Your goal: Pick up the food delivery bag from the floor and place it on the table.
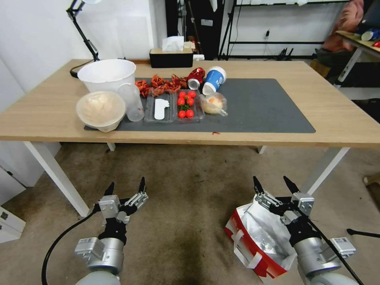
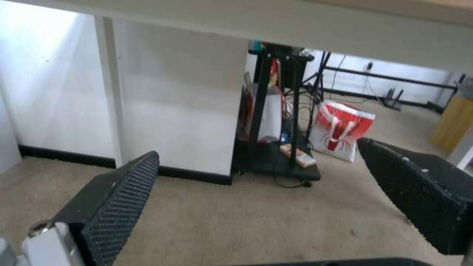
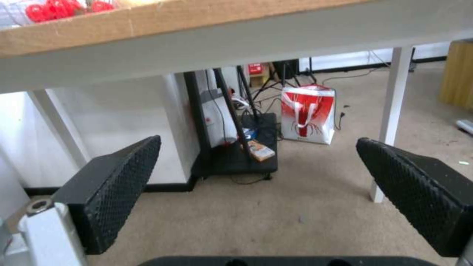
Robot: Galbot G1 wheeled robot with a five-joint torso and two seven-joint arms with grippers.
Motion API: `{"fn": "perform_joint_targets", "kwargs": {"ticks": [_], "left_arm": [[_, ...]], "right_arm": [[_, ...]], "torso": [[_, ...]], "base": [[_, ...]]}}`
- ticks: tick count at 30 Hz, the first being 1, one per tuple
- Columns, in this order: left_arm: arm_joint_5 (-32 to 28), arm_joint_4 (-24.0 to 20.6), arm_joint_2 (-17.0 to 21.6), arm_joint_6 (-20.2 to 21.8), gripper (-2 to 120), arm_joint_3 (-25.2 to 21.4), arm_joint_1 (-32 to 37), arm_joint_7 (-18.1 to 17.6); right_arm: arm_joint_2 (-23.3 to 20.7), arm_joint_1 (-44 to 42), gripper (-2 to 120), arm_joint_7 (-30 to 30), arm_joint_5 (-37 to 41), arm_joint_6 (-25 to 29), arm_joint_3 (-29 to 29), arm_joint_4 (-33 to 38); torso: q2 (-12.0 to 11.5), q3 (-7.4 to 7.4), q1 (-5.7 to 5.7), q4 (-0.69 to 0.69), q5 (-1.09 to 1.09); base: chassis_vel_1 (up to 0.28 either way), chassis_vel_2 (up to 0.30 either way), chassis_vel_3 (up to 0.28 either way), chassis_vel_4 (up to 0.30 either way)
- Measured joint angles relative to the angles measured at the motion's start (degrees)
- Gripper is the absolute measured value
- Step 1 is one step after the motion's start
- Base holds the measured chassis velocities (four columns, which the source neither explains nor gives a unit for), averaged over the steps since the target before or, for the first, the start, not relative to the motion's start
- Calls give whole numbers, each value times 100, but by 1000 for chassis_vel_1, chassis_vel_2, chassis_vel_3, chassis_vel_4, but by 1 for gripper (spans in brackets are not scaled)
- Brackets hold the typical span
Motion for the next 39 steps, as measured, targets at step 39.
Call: {"fn": "perform_joint_targets", "kwargs": {"ticks": [39], "left_arm": [[54, 117, 59, -87, 100, -3, 25, 5]], "right_arm": [[-12, -47, 100, -42, -9, 39, -2, -113]], "torso": [[-957, -613, -346, 0, 0]], "base": [[0, 0, 0, 0]]}}
